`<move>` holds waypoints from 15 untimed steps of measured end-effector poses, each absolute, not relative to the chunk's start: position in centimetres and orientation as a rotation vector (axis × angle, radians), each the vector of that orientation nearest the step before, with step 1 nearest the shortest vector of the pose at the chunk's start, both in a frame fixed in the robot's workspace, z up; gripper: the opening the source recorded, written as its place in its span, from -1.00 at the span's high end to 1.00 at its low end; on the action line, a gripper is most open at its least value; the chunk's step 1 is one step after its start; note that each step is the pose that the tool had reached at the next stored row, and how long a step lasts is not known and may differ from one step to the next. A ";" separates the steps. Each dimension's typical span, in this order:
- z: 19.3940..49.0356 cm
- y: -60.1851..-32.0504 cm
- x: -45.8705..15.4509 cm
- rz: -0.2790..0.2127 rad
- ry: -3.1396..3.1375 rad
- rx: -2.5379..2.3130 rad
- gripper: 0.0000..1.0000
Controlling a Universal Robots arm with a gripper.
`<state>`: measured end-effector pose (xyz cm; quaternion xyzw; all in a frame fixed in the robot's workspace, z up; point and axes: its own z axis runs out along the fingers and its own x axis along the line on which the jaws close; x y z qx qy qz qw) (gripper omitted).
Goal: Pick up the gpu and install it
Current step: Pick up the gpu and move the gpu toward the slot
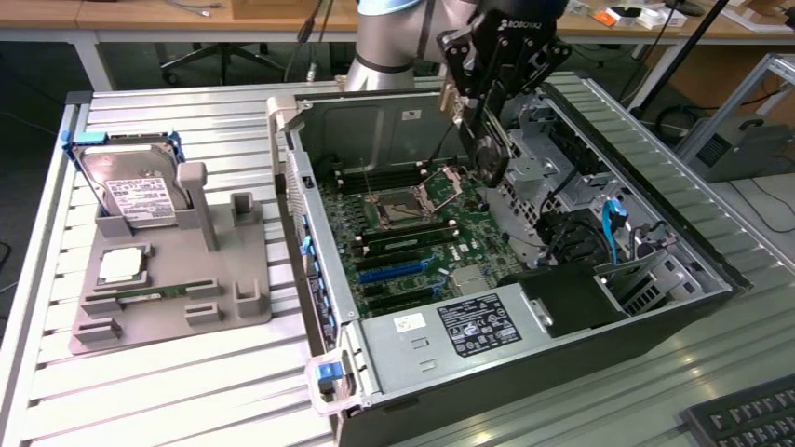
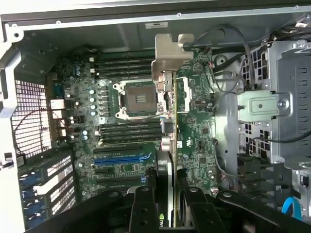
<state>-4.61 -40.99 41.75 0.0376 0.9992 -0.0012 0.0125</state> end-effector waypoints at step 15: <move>41.2 -41.0 -2.7 -0.007 3.115 0.116 0.47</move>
